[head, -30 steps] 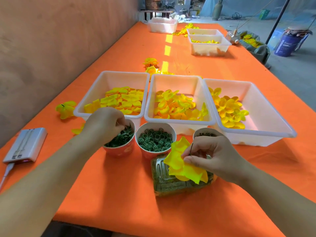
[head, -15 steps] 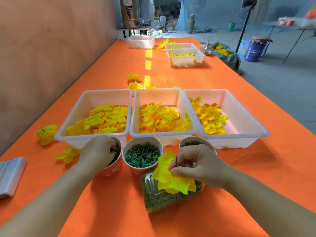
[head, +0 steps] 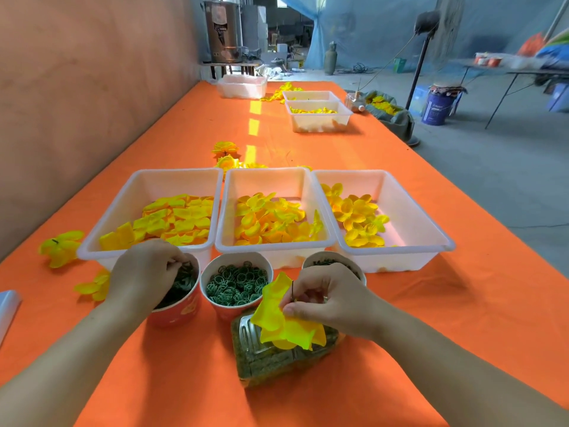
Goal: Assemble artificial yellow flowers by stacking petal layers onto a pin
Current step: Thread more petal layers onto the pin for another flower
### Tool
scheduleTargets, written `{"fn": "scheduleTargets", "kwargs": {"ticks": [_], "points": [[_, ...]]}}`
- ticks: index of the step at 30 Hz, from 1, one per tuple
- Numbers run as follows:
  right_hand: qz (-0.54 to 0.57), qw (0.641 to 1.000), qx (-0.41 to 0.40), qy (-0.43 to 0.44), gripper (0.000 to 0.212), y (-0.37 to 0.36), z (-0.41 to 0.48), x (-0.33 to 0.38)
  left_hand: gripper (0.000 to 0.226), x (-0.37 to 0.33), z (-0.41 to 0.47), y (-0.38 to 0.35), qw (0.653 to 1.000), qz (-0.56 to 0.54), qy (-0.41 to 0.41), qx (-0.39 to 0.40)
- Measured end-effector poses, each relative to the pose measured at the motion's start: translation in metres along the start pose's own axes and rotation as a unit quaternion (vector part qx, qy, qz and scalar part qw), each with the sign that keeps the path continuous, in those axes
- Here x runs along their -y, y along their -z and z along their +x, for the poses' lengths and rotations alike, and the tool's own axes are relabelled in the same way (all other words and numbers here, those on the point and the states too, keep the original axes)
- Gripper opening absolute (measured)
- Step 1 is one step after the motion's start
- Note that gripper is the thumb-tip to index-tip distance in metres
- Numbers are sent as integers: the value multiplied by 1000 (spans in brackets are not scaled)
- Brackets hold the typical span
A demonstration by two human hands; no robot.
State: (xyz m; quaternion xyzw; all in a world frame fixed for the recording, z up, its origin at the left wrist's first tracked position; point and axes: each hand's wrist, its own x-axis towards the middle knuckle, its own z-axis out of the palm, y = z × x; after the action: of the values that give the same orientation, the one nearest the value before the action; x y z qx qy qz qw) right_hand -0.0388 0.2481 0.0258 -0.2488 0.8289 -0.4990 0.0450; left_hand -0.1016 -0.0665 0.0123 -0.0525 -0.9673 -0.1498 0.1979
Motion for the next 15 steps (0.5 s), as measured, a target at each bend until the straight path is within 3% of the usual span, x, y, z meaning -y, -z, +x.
{"fn": "scheduleTargets", "kwargs": {"ticks": [4, 8, 12, 15], "points": [[1, 1000, -5, 16, 20, 1, 0, 1, 24, -3, 0, 11, 999, -30, -11, -43], [-29, 999, -19, 31, 5, 0, 1, 1, 32, -24, -5, 22, 986, -130, -35, -103], [-36, 999, -22, 35, 5, 1, 1, -2, 17, -76, -18, 33, 954, -238, -98, -155], [-40, 998, -20, 46, 5, 0, 2, -3, 5, -121, -32, 39, 929, -291, -173, -146]]}}
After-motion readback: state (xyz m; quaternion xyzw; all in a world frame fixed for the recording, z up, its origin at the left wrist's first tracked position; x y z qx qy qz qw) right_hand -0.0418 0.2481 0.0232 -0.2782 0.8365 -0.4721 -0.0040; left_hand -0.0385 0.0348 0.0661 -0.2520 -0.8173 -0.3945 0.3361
